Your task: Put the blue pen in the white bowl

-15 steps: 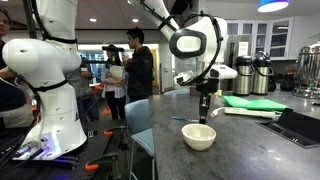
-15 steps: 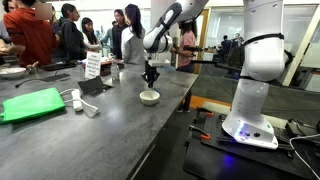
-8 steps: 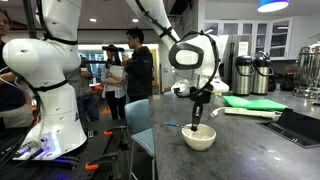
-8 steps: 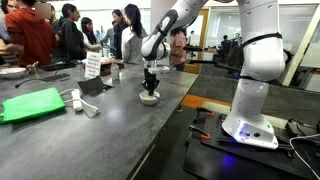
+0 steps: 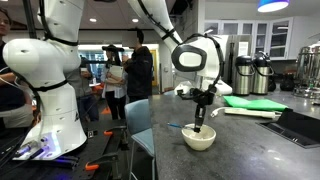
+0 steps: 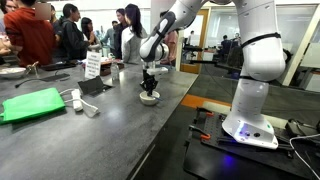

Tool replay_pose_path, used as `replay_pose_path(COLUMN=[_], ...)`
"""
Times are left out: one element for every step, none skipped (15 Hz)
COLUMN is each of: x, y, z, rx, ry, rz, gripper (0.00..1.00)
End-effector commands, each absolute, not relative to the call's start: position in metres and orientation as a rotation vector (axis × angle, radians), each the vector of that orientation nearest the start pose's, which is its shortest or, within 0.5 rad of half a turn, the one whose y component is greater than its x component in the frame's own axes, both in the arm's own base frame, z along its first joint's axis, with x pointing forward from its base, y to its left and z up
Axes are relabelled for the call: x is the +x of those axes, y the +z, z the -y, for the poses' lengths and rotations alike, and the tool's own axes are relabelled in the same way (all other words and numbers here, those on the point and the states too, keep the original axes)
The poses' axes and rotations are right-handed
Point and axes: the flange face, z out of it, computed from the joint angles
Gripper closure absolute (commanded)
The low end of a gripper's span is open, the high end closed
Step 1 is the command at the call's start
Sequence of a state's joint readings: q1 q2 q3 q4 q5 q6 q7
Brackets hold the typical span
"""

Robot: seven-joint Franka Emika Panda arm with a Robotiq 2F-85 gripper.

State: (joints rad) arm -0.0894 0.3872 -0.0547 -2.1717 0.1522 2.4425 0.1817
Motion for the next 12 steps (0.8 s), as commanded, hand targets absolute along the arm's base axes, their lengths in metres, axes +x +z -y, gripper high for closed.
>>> replay_pose_path(x=[0.556,0.559,0.561,0.564,0.567,0.569,0.571,0.572,0.573,0.573,0.572,0.570], y=[0.204,0.204,0.203,0.202,0.200,0.198,0.197,0.196,0.197,0.197,0.200,0.202], z=[0.083,0.084,0.086,0.087,0.088,0.089,0.089,0.089,0.089,0.089,0.089,0.088], rx=[-3.025,-3.030,-3.035,-3.037,-3.037,-3.041,-3.039,-3.045,-3.050,-3.049,-3.055,-3.057], ry=[0.162,0.164,0.165,0.167,0.167,0.166,0.163,0.149,0.143,0.144,0.135,0.134], rz=[-0.679,-0.676,-0.668,-0.665,-0.660,-0.663,-0.660,-0.659,-0.659,-0.656,-0.657,-0.653], gripper=[0.96,0.96,0.96,0.96,0.96,0.96,0.58,0.57,0.50,0.44,0.35,0.28])
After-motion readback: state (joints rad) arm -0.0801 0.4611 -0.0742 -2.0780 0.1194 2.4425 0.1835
